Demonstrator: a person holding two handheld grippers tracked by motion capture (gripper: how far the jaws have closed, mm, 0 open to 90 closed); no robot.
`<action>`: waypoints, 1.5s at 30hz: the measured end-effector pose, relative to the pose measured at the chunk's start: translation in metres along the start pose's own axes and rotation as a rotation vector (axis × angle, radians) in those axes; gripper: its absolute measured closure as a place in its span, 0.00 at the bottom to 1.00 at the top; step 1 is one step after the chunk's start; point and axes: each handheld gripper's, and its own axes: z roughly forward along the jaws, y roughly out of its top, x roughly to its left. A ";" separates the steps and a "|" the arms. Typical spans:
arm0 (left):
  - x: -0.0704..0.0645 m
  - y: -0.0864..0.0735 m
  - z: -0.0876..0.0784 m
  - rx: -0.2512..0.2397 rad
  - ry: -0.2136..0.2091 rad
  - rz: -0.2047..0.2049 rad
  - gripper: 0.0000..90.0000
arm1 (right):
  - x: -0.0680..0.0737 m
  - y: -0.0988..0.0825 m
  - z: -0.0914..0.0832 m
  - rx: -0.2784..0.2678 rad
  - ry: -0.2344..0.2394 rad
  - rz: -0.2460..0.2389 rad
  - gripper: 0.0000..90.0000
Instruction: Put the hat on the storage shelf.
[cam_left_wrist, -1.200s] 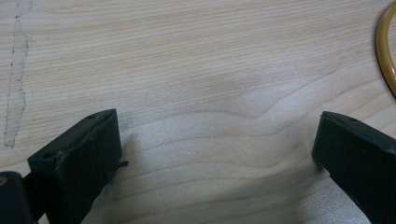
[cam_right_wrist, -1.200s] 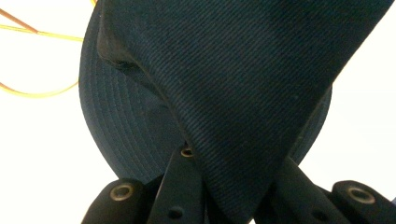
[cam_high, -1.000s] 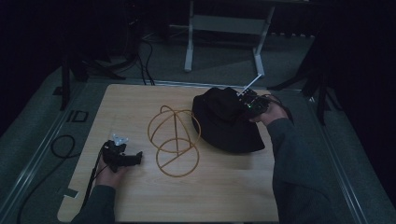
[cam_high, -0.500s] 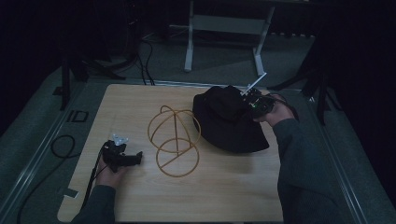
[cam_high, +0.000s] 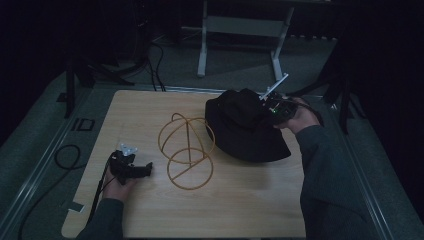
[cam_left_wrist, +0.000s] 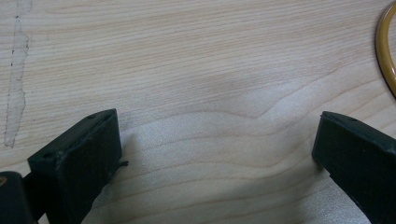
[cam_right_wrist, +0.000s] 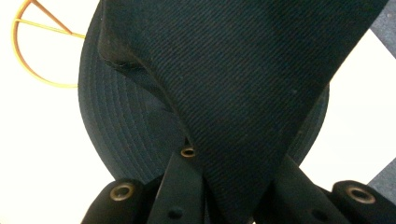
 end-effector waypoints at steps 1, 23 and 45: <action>0.000 0.000 0.000 -0.001 0.000 -0.001 0.02 | 0.000 0.000 -0.001 -0.001 -0.001 0.001 0.96; 0.000 0.000 0.000 0.000 -0.001 0.000 0.02 | 0.006 -0.001 -0.024 -0.026 -0.002 -0.032 0.96; 0.000 0.000 0.000 0.001 -0.001 -0.001 0.02 | 0.009 -0.003 -0.047 -0.053 -0.011 -0.055 0.96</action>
